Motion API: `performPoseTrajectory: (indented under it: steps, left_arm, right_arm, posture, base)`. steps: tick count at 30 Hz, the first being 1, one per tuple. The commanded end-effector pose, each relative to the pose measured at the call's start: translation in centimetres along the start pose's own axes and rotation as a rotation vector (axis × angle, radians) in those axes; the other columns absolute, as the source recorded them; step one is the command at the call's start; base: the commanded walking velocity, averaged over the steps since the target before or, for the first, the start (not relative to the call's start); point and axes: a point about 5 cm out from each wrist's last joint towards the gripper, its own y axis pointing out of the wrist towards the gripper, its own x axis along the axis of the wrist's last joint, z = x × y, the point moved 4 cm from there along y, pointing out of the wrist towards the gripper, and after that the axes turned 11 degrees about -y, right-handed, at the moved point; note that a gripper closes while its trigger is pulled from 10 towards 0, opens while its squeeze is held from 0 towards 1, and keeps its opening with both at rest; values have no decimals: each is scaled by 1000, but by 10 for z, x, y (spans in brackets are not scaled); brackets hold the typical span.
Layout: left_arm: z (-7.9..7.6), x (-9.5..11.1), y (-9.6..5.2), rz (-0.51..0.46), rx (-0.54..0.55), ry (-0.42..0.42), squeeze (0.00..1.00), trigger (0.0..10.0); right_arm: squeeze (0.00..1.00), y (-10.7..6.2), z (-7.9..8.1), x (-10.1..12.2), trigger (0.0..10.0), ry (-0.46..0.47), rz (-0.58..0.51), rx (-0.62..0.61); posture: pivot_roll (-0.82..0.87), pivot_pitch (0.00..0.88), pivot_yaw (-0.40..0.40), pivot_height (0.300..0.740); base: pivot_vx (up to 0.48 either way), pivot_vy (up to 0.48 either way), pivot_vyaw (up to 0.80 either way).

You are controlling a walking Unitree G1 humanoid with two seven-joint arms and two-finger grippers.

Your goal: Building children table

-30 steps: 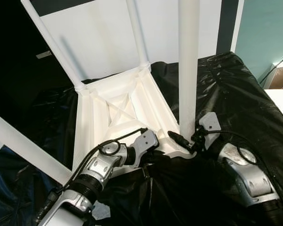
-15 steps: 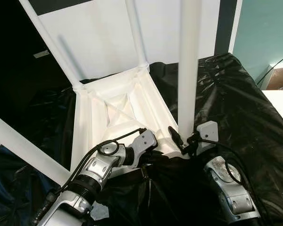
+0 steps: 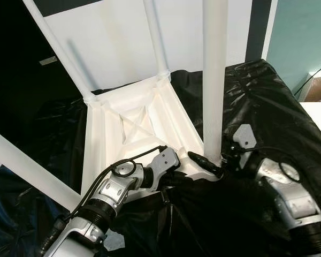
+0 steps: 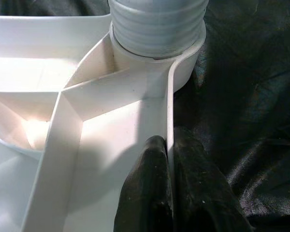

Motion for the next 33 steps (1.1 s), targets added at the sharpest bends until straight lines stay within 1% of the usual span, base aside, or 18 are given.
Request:
performPoseTrajectory:
  steps: [1, 3, 4, 6, 7, 15, 17, 18, 19, 20, 21, 23, 24, 26, 27, 30, 31, 33]
  left_arm:
    - [-10, -24, 1, -5, -53, -117, 0, 10000]
    - [-10, -25, 1, -5, -52, -117, 0, 10000]
    - [-10, -25, 1, -6, -49, -117, 0, 10000]
    - [-10, -25, 1, -6, -47, -117, 0, 10000]
    - [-10, -25, 1, -7, -44, -117, 0, 10000]
    - [-9, -25, 0, -7, -42, -116, 0, 10000]
    - [-9, -24, 1, -5, -43, -113, 0, 10000]
    - [-9, -24, 1, -6, -42, -113, 0, 10000]
    - [-9, -24, 1, -6, -42, -113, 0, 10000]
    - [-9, -24, 1, -7, -42, -113, 0, 10000]
    - [-9, -24, 1, -7, -43, -113, 0, 10000]
    - [-10, -24, 0, -7, -46, -114, 0, 10000]
    - [-10, -24, 0, -7, -47, -115, 0, 10000]
    - [-10, -24, -1, -7, -47, -115, 0, 10000]
    - [-10, -24, -2, -3, -48, -116, 0, 10000]
    - [-10, -25, -2, -2, -48, -117, 0, 10000]
    - [-10, -27, -3, 3, -47, -118, 0, 10000]
    - [-10, -27, -3, 4, -46, -119, 0, 10000]
  right_arm:
    - [0, -4, -2, -5, 4941, -2, 42, 94]
    - [0, -7, -2, -8, 4627, 2, 67, 121]
    - [0, -10, -1, -12, 2078, 9, 92, 149]
    - [0, -12, -1, -15, 2078, 14, 106, 164]
    - [0, -14, -1, -16, 0, 17, 108, 174]
    - [0, -18, -1, -17, 0, 30, 98, 195]
    - [0, -15, 6, -16, 0, 109, 58, 127]
    - [0, -8, 7, -15, 0, 144, 26, -2]
    - [0, -8, 7, -15, 0, 144, 26, -2]
    - [0, -4, 7, -14, 0, 163, -4, -149]
    - [0, -3, 13, -15, 0, 202, -21, -300]
    - [0, -6, 27, -17, 0, 260, -21, -465]
    - [0, -6, 33, -17, 0, 278, -15, -497]
    - [0, -7, 34, -17, 0, 285, -10, -525]
    - [0, -11, 23, -20, 0, 279, 4, -599]
    - [0, -13, 18, -21, 0, 273, 6, -620]
    - [0, -8, 21, -19, 8392, 264, 15, -583]
    - [0, -6, 23, -20, 8392, 264, 22, -563]
  posture:
    - [-111, 0, 133, 740]
    - [-111, 0, 133, 740]
    - [-111, 0, 133, 740]
    - [-111, 0, 133, 740]
    - [-101, 0, 126, 740]
    - [-103, 0, 128, 740]
    - [-99, 0, 120, 740]
    - [-97, 0, 119, 740]
    - [-97, 0, 119, 740]
    - [-97, 0, 119, 740]
    - [-93, 0, 118, 740]
    - [-88, 0, 119, 740]
    - [-88, 0, 119, 740]
    - [-86, 0, 121, 740]
    - [-87, 0, 123, 740]
    - [-87, 0, 123, 740]
    - [-90, 0, 127, 740]
    - [-90, 0, 127, 740]
  base:
    - [0, 0, 0]
    - [0, 0, 0]
    - [0, 0, 0]
    - [0, 0, 0]
    - [0, 0, 0]
    - [0, 0, 0]
    - [0, 0, 0]
    - [0, 0, 0]
    - [0, 0, 0]
    - [0, 0, 0]
    - [0, 0, 0]
    - [0, 0, 0]
    - [0, 0, 0]
    - [0, 0, 0]
    - [0, 0, 0]
    - [0, 0, 0]
    - [0, 0, 0]
    - [0, 0, 0]
